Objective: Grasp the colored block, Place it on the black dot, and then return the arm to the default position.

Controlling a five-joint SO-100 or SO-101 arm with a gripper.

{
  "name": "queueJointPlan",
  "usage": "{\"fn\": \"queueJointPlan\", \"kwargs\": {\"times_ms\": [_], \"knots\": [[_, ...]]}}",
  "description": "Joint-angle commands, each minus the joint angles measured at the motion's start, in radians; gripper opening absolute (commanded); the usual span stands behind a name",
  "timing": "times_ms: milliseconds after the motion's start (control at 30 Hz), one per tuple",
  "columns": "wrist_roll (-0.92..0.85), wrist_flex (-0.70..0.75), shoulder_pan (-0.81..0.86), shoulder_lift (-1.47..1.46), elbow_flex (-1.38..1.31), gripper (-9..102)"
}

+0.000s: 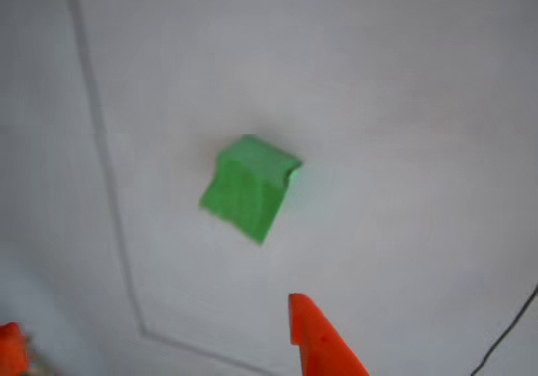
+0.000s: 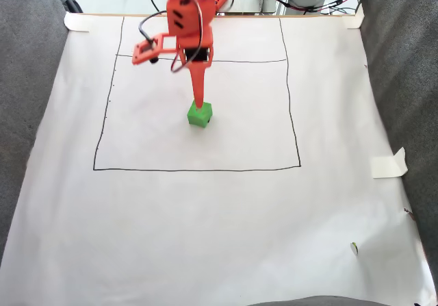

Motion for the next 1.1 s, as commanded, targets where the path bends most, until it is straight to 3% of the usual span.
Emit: {"fn": "queueJointPlan", "kwargs": {"times_ms": [0, 267, 533, 767, 1067], "knots": [[-0.005, -0.098, -0.015, 0.256, 0.235, 31], [0.018, -0.302, -0.069, 0.836, 0.836, 2], [-0.048, -0.433, -0.063, 1.255, 1.282, 0], [-0.098, -0.302, -0.008, 1.572, 1.425, 0], [-0.094, -0.117, -0.014, 1.759, 1.482, 0]]}}
